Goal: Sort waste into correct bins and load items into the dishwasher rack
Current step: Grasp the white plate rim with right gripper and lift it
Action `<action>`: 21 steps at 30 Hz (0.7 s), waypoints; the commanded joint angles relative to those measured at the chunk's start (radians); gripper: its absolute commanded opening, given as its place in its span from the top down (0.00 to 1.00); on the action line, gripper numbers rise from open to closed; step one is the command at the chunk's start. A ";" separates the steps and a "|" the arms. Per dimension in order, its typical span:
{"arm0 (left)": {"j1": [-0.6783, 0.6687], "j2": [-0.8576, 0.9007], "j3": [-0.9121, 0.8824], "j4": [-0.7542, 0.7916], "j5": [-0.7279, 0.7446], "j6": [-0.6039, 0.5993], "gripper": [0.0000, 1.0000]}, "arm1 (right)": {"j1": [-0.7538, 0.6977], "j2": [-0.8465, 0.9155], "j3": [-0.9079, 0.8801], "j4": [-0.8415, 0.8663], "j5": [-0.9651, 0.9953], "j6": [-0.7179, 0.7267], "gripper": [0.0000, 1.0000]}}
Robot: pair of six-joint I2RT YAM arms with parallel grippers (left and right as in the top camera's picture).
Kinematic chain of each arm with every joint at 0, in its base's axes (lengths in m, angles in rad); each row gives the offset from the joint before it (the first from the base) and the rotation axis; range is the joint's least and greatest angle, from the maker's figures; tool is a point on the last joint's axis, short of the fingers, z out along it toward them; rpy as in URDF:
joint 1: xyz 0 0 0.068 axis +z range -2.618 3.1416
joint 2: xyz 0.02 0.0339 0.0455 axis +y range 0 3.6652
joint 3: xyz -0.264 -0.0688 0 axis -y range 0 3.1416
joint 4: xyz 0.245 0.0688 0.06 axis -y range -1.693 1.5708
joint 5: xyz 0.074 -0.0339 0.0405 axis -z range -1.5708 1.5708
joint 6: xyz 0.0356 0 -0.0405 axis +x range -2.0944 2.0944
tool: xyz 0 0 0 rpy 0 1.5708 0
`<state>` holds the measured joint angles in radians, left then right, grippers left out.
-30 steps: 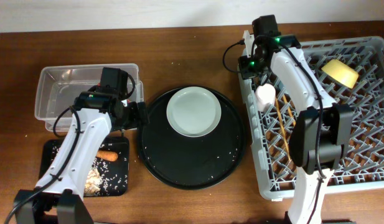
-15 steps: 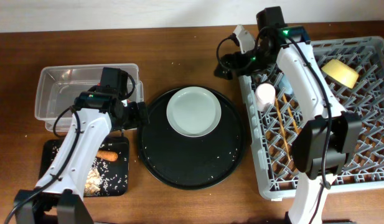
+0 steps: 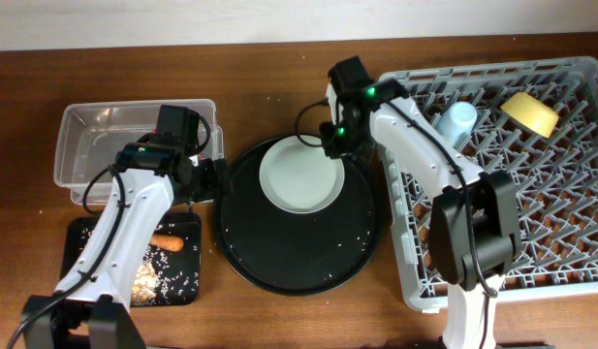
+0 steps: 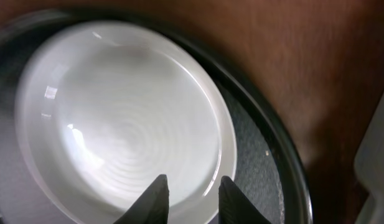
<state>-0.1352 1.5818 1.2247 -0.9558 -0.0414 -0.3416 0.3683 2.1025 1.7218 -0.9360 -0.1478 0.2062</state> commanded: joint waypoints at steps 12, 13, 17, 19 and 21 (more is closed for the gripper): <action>0.003 -0.013 0.002 0.002 0.000 -0.002 0.01 | 0.004 -0.020 -0.245 0.217 0.055 0.045 0.96; 0.003 -0.013 0.002 0.001 0.000 -0.002 0.01 | 0.002 -0.022 -0.237 0.214 0.055 0.038 0.96; 0.003 -0.013 0.002 0.002 0.000 -0.002 0.01 | -0.011 -0.056 -0.090 0.110 0.056 -0.003 0.96; 0.003 -0.013 0.002 0.002 0.000 -0.002 0.01 | -0.026 -0.089 0.032 0.014 0.059 -0.097 0.96; 0.003 -0.013 0.002 0.002 0.000 -0.002 0.01 | -0.053 -0.128 0.196 -0.134 0.191 -0.171 0.96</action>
<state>-0.1352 1.5818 1.2247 -0.9565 -0.0414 -0.3416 0.3511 2.0666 1.7531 -0.9703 -0.0902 0.1444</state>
